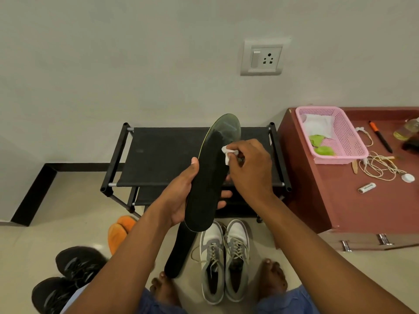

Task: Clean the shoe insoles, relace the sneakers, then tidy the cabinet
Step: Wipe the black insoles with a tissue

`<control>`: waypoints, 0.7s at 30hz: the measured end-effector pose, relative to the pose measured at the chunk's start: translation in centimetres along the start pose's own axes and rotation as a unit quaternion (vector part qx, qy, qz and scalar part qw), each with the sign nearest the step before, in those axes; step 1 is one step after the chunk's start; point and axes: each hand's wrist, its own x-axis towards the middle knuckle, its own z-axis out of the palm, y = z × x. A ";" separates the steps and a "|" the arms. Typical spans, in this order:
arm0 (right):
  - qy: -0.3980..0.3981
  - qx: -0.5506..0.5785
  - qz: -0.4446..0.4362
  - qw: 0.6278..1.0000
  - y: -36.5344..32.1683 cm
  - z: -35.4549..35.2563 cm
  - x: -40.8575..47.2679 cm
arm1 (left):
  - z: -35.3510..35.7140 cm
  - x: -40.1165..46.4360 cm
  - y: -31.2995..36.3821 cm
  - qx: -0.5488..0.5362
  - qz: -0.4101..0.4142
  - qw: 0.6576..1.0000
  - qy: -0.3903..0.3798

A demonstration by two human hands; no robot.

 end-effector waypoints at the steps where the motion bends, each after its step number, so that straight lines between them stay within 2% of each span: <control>1: -0.013 0.007 -0.004 1.000 -0.3 0.2 -0.2 | 0.1 0.0 0.0 -0.008 0.003 1.000 0.007; 11: -0.147 0.042 -0.100 0.983 -3.5 2.0 -3.4 | -0.7 -0.3 0.7 -0.089 0.050 0.992 0.069; 19: -0.211 0.081 -0.147 0.963 -4.7 1.7 -4.0 | -2.1 -0.7 1.5 -0.168 0.089 0.982 0.004; 21: -0.218 0.082 -0.159 0.959 -4.8 1.6 -4.0 | -2.3 -0.5 1.3 -0.183 0.088 0.979 0.022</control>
